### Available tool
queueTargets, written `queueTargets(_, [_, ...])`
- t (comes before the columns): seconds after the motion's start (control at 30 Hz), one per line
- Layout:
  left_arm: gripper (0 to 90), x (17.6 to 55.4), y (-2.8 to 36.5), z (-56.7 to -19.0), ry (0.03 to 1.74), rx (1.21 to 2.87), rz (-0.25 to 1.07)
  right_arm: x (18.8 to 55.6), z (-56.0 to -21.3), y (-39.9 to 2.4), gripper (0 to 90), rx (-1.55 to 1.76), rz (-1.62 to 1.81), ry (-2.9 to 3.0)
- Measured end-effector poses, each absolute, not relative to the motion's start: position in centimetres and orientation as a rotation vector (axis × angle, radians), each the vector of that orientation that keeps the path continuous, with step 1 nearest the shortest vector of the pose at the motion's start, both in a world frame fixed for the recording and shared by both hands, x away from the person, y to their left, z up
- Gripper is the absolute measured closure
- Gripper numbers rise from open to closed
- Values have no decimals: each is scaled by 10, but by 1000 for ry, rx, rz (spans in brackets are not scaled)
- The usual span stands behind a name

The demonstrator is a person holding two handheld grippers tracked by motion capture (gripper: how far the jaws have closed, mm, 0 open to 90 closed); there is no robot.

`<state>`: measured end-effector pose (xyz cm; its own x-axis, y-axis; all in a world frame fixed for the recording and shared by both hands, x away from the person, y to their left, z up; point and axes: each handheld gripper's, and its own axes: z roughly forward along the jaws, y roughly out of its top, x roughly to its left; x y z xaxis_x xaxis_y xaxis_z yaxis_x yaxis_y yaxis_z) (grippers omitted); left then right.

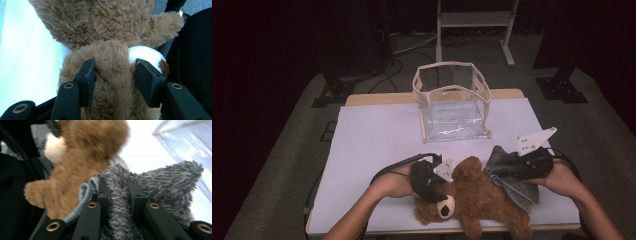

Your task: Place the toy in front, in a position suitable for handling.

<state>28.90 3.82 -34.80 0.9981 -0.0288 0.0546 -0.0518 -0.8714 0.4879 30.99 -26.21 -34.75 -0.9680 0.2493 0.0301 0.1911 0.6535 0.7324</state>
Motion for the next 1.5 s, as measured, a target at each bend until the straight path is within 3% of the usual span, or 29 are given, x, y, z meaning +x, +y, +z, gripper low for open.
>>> queueTargets(0.53, [508, 287, 40, -349, -54, 2620, 72, 310, -349, -260, 749, 386, 1157, 2790])
queueTargets(0.87, [508, 285, 38, -347, -64, 2632, 76, 306, -360, -307, 747, 558, 1229, 2775])
queueTargets(1.23, [507, 285, 37, -348, -66, 2633, 66, 301, -341, -258, 747, 323, 1211, 2801])
queueTargets(1.5, [506, 287, 38, -349, -47, 2616, 71, 301, -357, -286, 747, 466, 1150, 2773])
